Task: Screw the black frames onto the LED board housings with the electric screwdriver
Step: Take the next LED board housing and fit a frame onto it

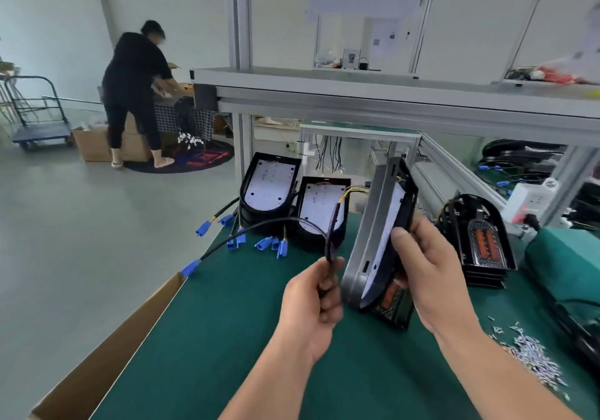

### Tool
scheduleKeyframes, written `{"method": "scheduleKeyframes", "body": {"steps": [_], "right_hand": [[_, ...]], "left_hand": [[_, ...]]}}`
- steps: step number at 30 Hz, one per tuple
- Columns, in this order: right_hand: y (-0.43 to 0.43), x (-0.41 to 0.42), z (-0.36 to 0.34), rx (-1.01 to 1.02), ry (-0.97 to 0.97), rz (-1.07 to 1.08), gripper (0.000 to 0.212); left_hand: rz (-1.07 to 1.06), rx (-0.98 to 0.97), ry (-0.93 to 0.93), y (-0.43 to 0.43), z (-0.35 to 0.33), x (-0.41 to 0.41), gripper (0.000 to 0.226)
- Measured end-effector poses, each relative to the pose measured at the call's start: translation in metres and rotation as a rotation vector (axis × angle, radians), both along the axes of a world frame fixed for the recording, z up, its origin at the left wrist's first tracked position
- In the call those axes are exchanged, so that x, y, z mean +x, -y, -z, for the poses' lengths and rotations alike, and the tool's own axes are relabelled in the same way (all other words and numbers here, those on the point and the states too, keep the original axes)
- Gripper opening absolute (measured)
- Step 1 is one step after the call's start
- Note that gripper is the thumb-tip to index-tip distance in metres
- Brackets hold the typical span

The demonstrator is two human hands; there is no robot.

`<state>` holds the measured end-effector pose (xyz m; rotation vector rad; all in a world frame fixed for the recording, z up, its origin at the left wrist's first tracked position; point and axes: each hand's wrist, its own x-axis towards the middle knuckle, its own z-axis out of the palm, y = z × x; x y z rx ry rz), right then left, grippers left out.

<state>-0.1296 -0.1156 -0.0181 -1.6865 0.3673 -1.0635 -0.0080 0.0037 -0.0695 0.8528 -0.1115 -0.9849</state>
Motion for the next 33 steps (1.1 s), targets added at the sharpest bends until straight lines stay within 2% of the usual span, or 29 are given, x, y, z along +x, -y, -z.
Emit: {"method": "scheduleKeyframes", "body": {"steps": [3,8,11,12,13,14,15,17,20,23,26,28,30,33], "right_hand": [[-0.007,-0.036,0.012,0.083,0.013,0.045,0.019],[-0.020,-0.089,0.025,0.236,0.033,0.084,0.023],[-0.029,-0.118,0.034,0.355,0.067,0.112,0.037],[-0.031,-0.127,0.035,0.365,0.062,0.126,0.033],[-0.039,-0.133,0.029,0.387,0.052,0.129,0.018],[-0.039,-0.142,0.032,0.409,0.080,0.128,0.025],[-0.042,-0.150,0.031,0.449,0.113,0.156,0.036],[-0.045,-0.163,0.033,0.444,0.105,0.232,0.014],[-0.051,-0.175,0.042,0.592,0.074,0.234,0.013],[-0.063,-0.173,0.043,0.708,-0.023,0.209,0.018],[-0.066,-0.171,0.045,0.742,-0.081,0.194,0.006],[-0.071,-0.168,0.046,0.795,-0.103,0.171,0.014],[-0.076,-0.166,0.047,0.850,-0.137,0.152,0.032],[-0.086,-0.163,0.042,0.926,-0.155,0.132,0.050]], "left_hand": [[0.078,-0.040,-0.021,-0.002,-0.001,-0.003,0.022],[0.047,-0.147,-0.108,-0.006,-0.001,0.004,0.025],[0.029,-0.179,-0.118,-0.007,-0.002,0.007,0.025],[0.025,-0.179,-0.116,-0.007,-0.002,0.008,0.025],[0.015,-0.176,-0.113,-0.007,-0.003,0.008,0.025],[-0.004,-0.170,-0.103,-0.008,-0.004,0.008,0.025],[-0.037,-0.158,-0.077,-0.008,-0.005,0.008,0.024],[-0.138,-0.081,0.064,-0.008,-0.004,0.011,0.022],[-0.195,0.056,0.358,-0.009,-0.004,0.007,0.018],[-0.010,0.119,0.499,-0.008,-0.008,-0.009,0.022],[0.321,0.213,0.569,-0.011,-0.012,-0.022,0.016],[0.554,0.294,0.608,-0.014,-0.014,-0.026,0.011],[0.718,0.384,0.696,-0.018,-0.015,-0.030,0.031],[0.774,0.496,0.843,-0.020,-0.017,-0.034,0.053]]}}
